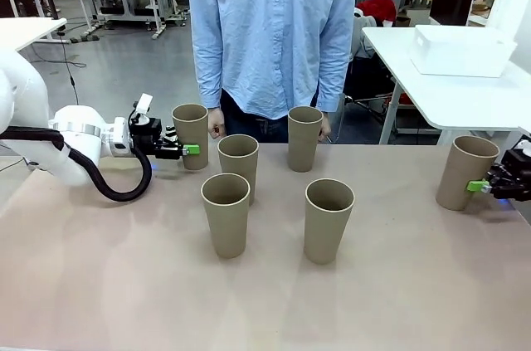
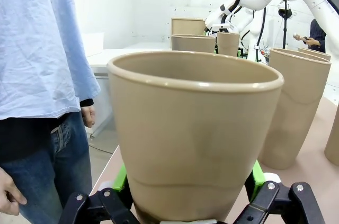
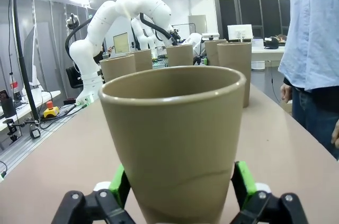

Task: Stack the cups and store them in the basket.
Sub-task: Pick up two Reusable plastic cups , one in each hand.

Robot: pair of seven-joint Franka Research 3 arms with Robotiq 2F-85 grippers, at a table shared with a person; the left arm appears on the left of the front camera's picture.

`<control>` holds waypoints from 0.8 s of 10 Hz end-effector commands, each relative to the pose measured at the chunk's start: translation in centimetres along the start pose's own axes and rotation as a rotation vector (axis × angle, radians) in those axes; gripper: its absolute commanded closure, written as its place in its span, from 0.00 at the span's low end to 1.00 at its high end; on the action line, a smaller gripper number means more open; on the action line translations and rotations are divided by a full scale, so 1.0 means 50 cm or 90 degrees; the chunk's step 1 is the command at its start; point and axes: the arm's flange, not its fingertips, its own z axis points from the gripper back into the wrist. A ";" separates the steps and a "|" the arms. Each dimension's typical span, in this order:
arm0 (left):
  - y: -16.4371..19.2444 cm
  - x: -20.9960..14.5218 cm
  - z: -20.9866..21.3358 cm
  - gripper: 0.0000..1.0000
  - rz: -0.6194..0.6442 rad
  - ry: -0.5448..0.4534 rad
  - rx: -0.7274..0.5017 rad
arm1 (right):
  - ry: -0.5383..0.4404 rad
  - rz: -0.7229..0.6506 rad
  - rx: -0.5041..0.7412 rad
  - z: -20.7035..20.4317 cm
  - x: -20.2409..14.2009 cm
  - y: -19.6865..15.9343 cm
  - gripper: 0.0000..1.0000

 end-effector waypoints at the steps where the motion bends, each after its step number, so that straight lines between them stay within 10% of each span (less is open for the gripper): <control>1: -0.006 0.014 -0.001 0.00 0.008 -0.014 -0.002 | 0.000 -0.020 0.000 -0.010 0.014 0.013 0.00; 5: -0.006 0.014 -0.002 0.00 0.012 -0.020 -0.009 | 0.009 0.008 -0.002 -0.012 0.011 0.006 0.00; 8: -0.008 0.017 -0.001 0.37 0.014 -0.013 -0.009 | 0.019 0.023 -0.002 -0.011 0.010 0.005 0.40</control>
